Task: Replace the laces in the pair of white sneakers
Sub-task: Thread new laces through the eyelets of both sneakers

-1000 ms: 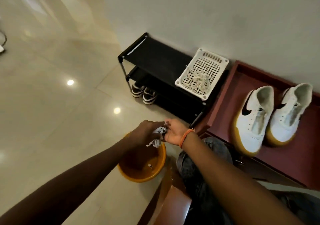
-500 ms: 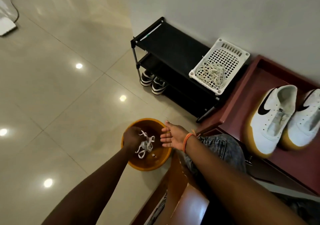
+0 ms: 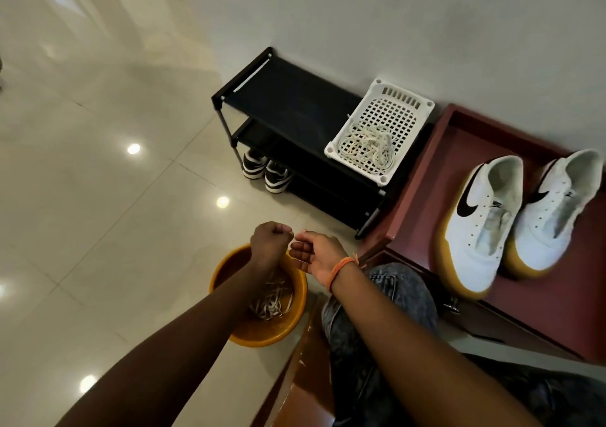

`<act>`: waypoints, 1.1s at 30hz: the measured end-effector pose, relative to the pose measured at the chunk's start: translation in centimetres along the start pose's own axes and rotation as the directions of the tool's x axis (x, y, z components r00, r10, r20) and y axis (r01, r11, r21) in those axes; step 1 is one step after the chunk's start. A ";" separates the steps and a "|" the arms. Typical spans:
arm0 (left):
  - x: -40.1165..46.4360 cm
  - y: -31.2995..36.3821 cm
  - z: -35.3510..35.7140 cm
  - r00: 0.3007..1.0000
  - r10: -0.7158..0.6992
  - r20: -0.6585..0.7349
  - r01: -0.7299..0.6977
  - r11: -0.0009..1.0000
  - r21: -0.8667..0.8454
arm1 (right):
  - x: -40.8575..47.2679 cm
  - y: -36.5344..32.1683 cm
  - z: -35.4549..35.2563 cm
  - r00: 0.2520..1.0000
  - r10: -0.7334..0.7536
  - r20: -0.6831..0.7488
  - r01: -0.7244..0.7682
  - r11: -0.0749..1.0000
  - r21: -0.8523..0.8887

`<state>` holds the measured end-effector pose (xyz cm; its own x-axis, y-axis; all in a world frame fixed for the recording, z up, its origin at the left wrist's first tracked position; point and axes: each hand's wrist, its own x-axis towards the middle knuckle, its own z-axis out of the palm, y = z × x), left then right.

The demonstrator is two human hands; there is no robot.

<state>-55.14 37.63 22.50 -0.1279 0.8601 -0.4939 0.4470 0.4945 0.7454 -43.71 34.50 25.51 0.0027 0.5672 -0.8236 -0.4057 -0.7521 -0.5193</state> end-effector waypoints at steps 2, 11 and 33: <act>0.8 2.9 1.7 0.997 0.070 -0.036 -0.068 0.997 0.048 | -0.1 -2.6 -1.2 0.997 -0.059 0.047 0.053 0.992 0.118; 6.3 17.0 12.2 0.800 0.593 0.089 -0.582 0.731 0.357 | 0.5 -13.8 -13.5 0.957 -0.252 -0.142 0.282 0.925 0.255; 5.0 27.6 15.5 0.807 0.587 -0.069 -0.587 0.809 0.029 | -4.7 -16.4 -20.4 0.929 -0.341 -0.142 0.368 0.836 0.406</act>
<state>-29.68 53.63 33.68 0.0985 0.9927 0.0701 0.4624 -0.1080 0.8801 -18.38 37.31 33.28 0.2701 0.7359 -0.6209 -0.7093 -0.2840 -0.6451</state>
